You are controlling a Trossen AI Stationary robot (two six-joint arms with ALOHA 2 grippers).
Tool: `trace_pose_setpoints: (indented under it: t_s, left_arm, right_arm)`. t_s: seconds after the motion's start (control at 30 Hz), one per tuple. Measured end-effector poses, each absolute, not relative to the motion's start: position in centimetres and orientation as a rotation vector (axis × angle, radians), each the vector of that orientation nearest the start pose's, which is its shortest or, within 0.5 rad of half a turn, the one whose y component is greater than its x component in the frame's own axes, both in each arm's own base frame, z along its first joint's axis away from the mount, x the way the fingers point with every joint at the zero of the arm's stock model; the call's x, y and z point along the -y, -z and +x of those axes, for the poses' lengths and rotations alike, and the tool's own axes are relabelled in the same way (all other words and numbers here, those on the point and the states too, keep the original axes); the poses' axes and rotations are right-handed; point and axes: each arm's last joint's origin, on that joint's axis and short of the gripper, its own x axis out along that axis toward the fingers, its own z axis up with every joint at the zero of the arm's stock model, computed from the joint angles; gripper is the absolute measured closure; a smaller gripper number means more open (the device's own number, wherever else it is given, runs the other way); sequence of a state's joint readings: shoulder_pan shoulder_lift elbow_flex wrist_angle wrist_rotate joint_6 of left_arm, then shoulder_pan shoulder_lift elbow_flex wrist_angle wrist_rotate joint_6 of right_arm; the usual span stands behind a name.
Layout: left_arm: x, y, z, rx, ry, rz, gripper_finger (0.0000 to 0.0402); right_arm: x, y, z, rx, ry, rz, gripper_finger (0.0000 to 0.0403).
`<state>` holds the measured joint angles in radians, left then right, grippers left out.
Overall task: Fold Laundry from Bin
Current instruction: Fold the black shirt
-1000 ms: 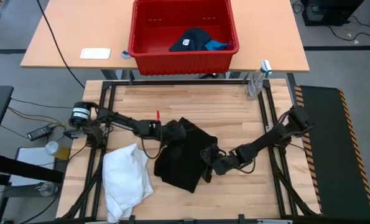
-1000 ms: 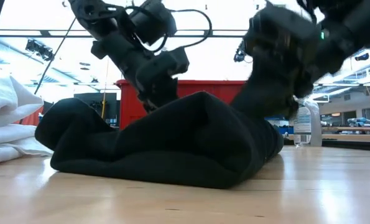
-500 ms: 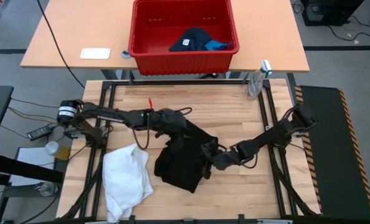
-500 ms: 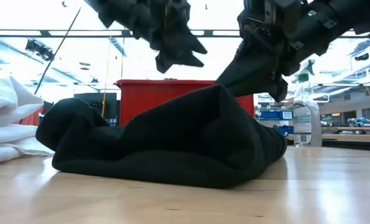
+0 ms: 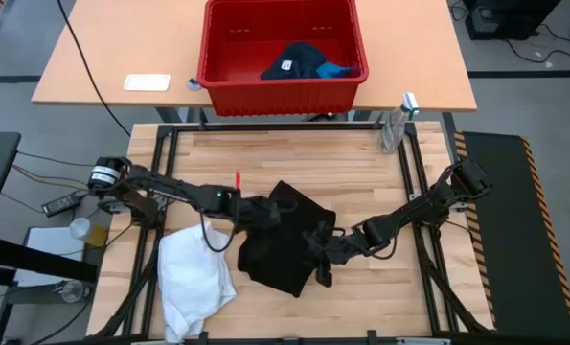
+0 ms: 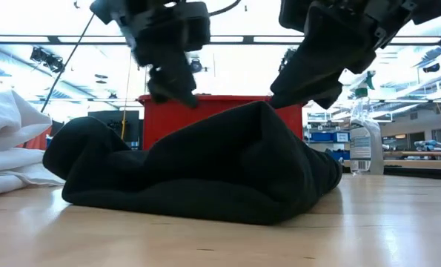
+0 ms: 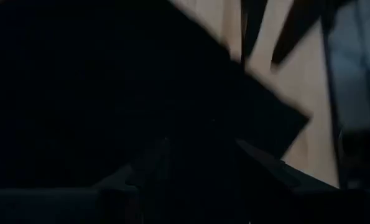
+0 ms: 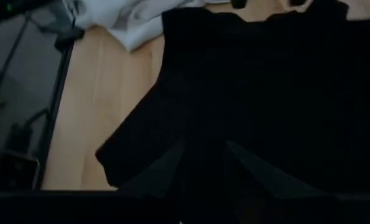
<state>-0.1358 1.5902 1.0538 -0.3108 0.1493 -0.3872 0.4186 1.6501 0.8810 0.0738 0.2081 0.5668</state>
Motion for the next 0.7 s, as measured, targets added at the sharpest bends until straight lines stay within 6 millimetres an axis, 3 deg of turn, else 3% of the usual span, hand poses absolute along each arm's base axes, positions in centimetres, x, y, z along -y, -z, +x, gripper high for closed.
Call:
trace_pose_setpoints:
  t_s: [0.1, 0.27, 0.7]
  left_arm:
    - [5.8, -21.6, 31.8, -0.980, 0.131, -0.322, 0.0224]
    - [7.3, -21.3, 30.8, -1.071, 0.178, -0.282, 0.0224]
    - [8.3, -20.6, 30.7, -1.081, 0.221, -0.136, 0.0224]
  right_arm:
    - [-13.0, -17.8, 30.6, -0.692, -0.033, 0.265, 0.0285]
    - [-13.1, -17.8, 30.6, -0.704, -0.067, 0.308, 0.0275]
    - [-13.5, -18.0, 30.7, -0.692, -0.124, 0.308, 0.0171]
